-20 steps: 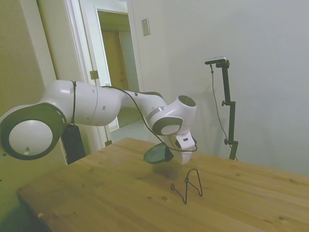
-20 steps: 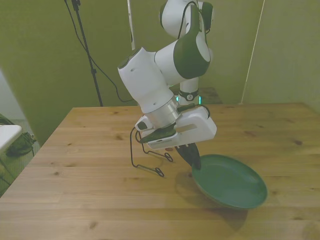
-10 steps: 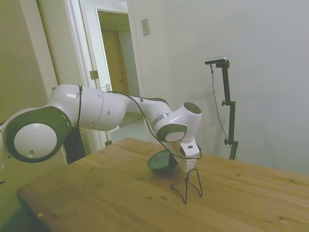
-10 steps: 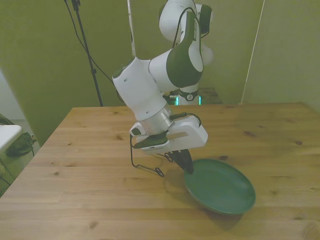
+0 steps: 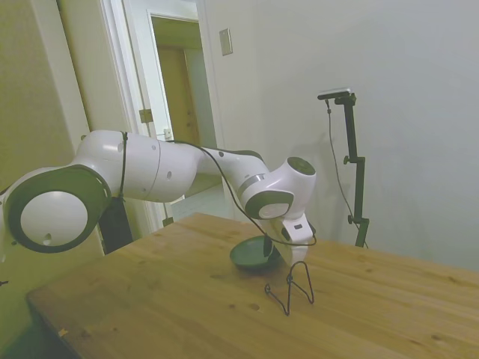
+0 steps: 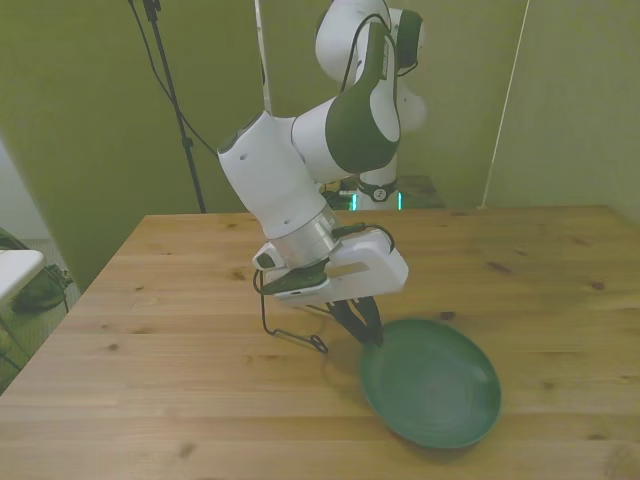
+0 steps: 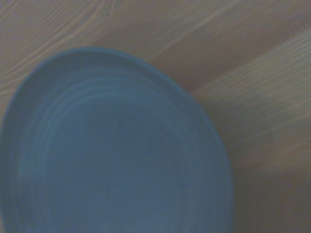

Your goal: Unload the plate

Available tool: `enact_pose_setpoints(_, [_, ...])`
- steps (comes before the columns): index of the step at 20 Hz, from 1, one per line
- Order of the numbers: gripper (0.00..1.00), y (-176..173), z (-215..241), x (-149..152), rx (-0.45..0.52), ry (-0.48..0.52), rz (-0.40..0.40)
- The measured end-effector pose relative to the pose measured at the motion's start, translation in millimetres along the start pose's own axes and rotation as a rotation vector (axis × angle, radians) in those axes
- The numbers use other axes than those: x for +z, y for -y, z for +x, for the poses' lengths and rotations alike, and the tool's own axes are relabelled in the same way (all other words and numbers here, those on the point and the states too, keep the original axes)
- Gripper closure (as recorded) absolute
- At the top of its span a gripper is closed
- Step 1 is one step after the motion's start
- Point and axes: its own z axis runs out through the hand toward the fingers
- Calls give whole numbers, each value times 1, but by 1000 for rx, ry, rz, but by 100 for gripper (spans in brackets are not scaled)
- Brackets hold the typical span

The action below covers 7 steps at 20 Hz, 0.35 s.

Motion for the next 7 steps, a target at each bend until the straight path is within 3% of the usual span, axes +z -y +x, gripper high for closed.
enact_pose_setpoints(7, [0, 29, -39, -61, -88, -41, 46])
